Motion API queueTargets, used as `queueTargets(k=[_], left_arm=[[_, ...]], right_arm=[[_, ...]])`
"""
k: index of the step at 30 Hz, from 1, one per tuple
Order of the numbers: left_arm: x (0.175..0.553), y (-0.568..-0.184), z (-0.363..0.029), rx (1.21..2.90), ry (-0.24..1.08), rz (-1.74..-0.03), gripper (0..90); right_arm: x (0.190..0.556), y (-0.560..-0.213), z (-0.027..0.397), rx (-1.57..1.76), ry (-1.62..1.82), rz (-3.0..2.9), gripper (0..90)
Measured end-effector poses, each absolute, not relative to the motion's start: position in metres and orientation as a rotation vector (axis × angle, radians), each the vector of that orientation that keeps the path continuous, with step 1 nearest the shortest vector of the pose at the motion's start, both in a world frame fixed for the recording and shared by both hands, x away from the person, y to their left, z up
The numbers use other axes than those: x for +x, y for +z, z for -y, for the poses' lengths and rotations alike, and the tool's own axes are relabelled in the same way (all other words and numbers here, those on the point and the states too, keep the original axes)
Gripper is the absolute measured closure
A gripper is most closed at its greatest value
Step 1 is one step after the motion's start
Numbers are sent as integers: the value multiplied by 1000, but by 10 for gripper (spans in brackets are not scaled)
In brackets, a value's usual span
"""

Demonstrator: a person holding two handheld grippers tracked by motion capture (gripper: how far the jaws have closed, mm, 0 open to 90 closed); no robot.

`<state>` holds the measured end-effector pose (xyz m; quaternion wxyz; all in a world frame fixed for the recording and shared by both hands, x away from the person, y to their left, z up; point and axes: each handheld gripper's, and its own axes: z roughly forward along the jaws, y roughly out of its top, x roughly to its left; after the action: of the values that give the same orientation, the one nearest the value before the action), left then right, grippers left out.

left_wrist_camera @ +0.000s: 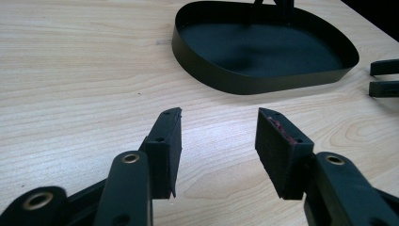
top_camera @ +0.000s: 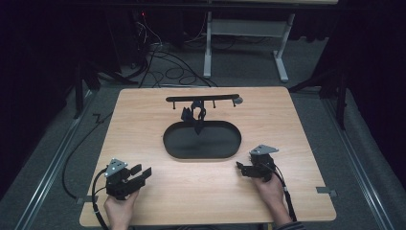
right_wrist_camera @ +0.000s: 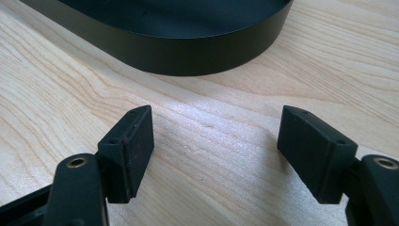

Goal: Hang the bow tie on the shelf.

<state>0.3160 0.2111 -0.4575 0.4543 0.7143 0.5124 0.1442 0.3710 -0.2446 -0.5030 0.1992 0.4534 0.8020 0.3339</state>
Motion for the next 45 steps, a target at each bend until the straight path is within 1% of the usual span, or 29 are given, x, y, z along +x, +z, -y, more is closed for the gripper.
queueTargets(k=[21, 45], left_arm=[[317, -469, -215, 1761, 339, -1298, 513], [326, -487, -217, 1779, 358, -1352, 512]], right_arm=[[371, -503, 245, 1268, 934, -2243, 290], [371, -503, 245, 1269, 934, -2243, 290]])
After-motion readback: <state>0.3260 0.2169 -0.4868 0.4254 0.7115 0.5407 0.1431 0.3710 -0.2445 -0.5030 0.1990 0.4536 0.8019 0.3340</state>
